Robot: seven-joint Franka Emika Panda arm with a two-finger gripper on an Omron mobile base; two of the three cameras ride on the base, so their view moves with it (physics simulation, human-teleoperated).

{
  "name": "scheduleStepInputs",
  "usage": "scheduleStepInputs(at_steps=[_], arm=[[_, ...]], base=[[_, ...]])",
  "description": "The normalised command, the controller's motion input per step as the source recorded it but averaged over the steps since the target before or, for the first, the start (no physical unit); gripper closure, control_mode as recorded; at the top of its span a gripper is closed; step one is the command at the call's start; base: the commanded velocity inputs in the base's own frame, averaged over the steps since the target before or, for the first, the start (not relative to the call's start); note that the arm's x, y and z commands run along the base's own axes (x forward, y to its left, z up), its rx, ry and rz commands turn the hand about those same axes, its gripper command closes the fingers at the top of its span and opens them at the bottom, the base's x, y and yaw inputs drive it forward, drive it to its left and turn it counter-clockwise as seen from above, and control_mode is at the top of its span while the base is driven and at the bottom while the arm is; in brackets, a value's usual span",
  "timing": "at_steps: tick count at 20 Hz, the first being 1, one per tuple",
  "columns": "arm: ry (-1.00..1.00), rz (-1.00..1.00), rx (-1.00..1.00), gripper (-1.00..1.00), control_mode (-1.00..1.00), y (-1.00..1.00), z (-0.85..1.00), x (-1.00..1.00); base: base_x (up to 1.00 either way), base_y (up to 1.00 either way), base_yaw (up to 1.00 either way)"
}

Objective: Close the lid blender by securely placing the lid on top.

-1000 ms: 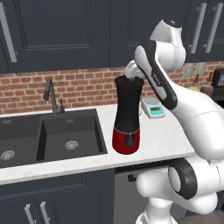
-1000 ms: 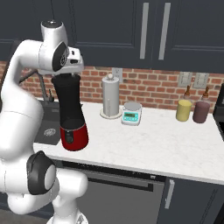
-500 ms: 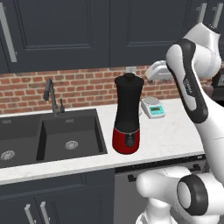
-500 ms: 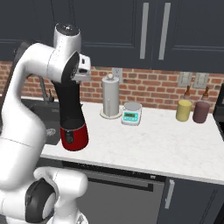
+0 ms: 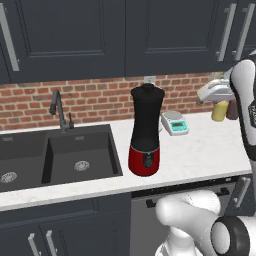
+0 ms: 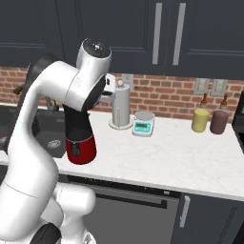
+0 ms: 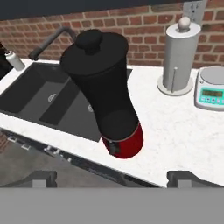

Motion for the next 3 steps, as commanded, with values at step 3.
scheduleStepInputs(at_steps=[3], arm=[[-0.03, 0.00, 0.00, -1.00, -1.00, -0.21, -0.17, -0.27]], base=[[0.00, 0.00, 0.00]])
